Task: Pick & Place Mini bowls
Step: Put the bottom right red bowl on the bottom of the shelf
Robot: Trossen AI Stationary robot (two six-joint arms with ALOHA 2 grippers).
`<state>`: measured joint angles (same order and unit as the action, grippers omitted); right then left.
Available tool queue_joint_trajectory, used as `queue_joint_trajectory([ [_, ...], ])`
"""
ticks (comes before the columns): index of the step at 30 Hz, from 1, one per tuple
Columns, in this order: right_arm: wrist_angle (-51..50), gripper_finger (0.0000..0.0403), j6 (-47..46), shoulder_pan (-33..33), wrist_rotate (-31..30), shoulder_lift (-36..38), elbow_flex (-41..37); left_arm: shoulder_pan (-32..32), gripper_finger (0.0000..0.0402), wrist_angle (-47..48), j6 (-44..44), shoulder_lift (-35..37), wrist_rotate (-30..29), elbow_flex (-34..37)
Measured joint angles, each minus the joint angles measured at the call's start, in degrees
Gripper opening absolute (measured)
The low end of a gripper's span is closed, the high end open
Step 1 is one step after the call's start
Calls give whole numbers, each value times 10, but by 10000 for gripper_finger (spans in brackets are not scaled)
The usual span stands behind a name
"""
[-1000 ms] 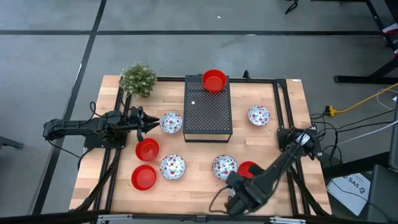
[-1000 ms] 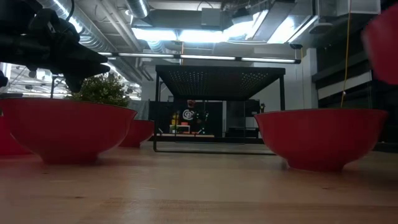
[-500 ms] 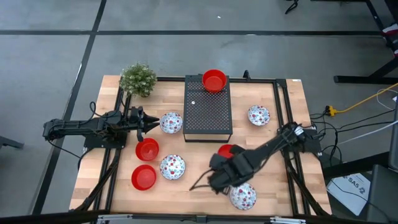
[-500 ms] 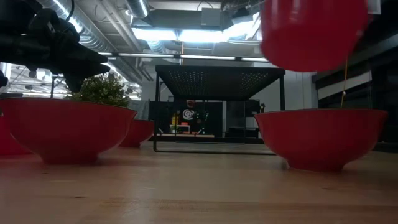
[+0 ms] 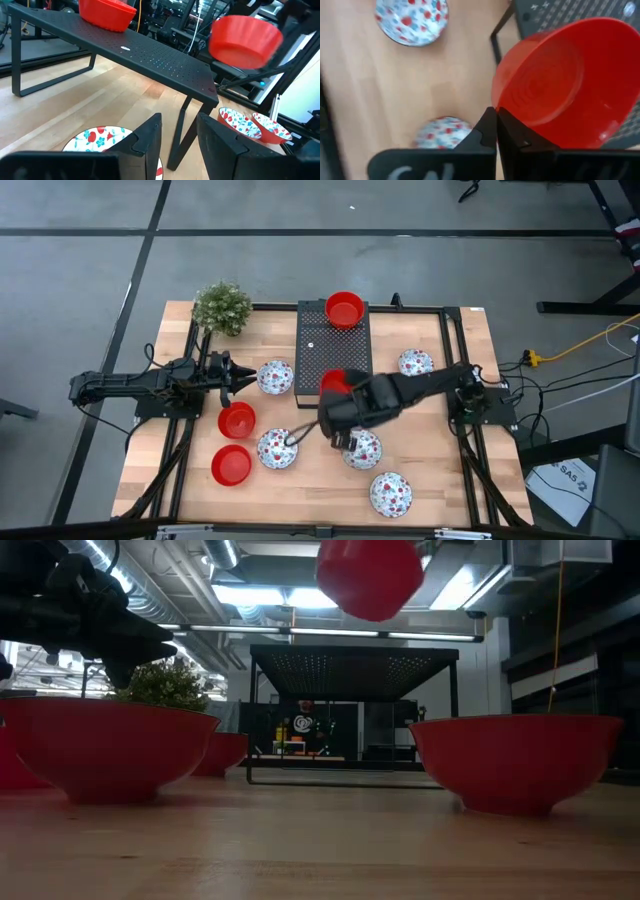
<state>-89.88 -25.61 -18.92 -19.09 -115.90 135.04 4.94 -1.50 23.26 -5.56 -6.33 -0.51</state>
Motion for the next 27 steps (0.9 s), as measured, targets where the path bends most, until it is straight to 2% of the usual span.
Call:
queue_joint_trajectory([
  [6, -1, 0, 175, 57, 6, 0, -3, 0, 121, 0, 0, 0, 0, 0],
  [13, -1, 0, 324, 120, 19, 0, -3, 0, 118, 0, 0, 0, 0, 0],
  [20, -2, 5, 384, 158, 70, 0, -3, 0, 123, 0, 0, 0, 0, 0],
  [27, -1, 7, 449, 170, 73, 1, -3, 0, 121, 0, 0, 0, 0, 0],
])
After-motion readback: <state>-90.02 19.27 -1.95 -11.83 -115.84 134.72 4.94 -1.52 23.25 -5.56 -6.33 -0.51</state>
